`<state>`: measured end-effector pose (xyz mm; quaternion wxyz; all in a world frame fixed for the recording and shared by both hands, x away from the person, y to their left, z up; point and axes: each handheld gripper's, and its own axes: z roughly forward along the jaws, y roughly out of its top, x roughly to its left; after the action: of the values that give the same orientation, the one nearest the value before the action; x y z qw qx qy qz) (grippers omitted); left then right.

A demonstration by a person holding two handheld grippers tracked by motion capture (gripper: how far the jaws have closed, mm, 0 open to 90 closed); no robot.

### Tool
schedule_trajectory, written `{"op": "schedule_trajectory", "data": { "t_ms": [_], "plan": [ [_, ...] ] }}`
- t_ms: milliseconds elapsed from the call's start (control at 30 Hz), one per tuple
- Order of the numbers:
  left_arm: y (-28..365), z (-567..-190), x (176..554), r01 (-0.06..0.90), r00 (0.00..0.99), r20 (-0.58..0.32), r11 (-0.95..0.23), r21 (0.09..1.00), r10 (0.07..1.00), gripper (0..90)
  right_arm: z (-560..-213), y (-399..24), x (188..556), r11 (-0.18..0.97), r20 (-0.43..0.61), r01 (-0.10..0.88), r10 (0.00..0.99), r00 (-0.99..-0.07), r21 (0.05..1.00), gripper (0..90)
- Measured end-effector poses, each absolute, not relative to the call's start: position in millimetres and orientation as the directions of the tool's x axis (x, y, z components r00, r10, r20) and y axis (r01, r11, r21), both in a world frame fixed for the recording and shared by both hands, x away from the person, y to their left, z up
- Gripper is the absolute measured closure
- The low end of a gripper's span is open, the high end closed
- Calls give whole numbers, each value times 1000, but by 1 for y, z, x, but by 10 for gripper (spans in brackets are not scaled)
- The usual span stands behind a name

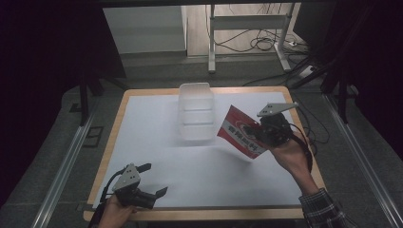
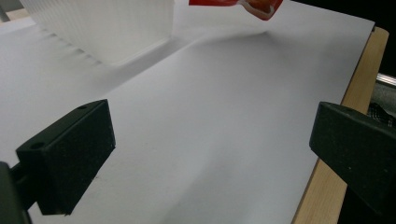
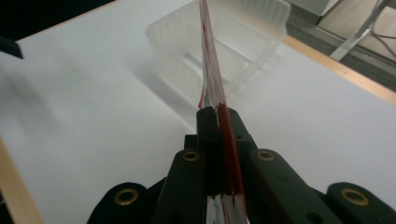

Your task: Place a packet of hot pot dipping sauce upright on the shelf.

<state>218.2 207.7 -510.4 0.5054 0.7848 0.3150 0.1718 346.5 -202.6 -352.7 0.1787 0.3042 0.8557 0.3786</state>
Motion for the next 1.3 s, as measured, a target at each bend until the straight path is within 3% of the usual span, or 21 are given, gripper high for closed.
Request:
{"op": "schedule_trajectory", "data": {
  "t_ms": [467,1300],
  "plan": [
    [209,-510,218,322,743,-51,-290,901,667,0,-331,-199,382,549,-89,380,646,-758,745,874],
    [210,-510,219,328,739,-63,-277,903,671,0,-324,-138,432,597,-101,314,559,-823,738,874]
  ]
}}
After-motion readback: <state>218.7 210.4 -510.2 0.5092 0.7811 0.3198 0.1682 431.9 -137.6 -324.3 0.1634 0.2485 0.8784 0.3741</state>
